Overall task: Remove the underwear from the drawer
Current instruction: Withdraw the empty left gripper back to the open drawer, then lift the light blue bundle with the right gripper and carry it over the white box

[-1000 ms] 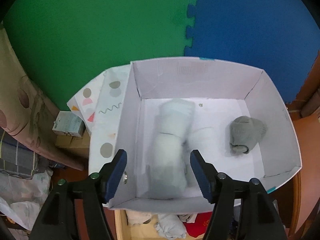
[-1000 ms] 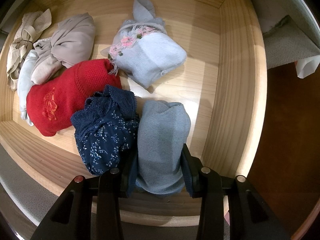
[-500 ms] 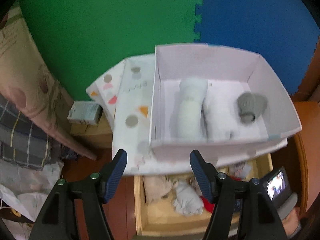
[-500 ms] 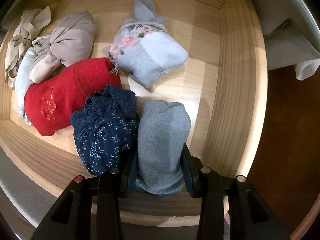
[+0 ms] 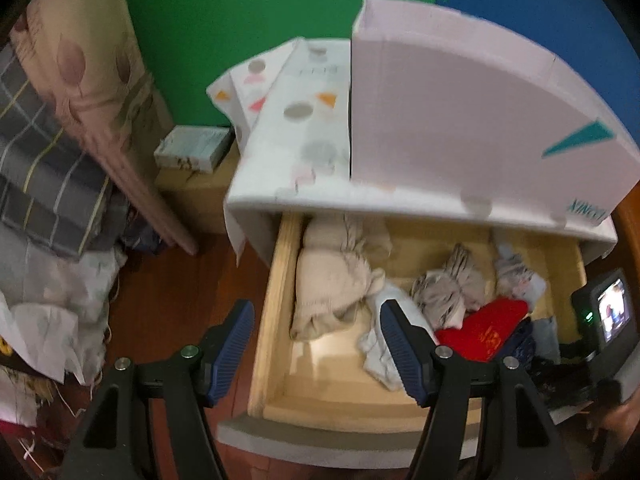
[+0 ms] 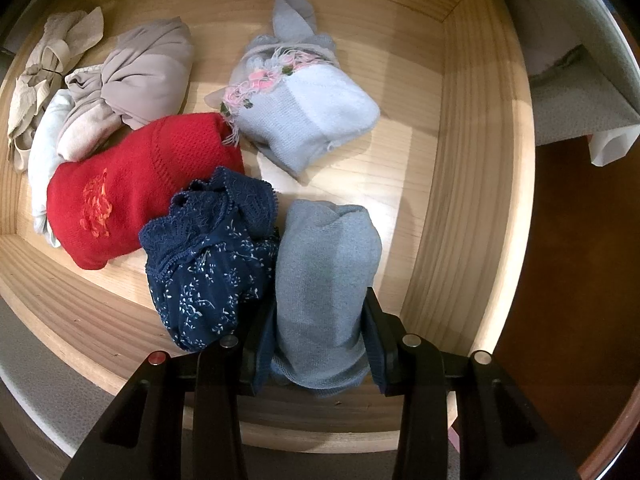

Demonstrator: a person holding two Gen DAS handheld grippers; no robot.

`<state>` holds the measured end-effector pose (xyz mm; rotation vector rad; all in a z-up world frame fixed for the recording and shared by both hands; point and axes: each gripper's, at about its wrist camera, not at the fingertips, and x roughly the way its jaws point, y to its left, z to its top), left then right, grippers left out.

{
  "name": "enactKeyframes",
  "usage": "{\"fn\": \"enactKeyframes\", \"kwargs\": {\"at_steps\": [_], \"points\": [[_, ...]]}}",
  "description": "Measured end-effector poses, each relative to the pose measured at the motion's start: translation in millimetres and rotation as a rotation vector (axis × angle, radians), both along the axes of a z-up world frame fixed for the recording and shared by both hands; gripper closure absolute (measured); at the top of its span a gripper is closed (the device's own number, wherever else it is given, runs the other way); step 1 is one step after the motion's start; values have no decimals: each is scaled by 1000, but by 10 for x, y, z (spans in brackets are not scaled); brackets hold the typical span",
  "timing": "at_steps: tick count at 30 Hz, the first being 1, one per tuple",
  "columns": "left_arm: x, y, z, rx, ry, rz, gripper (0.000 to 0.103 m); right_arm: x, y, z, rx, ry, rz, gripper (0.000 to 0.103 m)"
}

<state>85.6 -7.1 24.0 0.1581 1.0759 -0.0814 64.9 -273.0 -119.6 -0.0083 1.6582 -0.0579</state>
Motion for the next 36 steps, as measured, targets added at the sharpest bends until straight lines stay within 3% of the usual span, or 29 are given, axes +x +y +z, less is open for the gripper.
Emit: {"fn": "enactKeyframes", "kwargs": {"at_steps": [14, 23, 31, 36], "points": [[-152, -50, -609, 12, 74, 47, 36, -2, -18, 4, 3, -6, -5, 67], [-154, -72, -634, 41, 59, 58, 36, -12, -27, 50, -26, -39, -6, 69], [-137, -45, -648, 23, 71, 58, 36, -90, 3, 291, -66, -171, -14, 69], [-120, -19, -673, 0, 86, 60, 36, -117, -12, 387, -26, -224, -28, 69]]}}
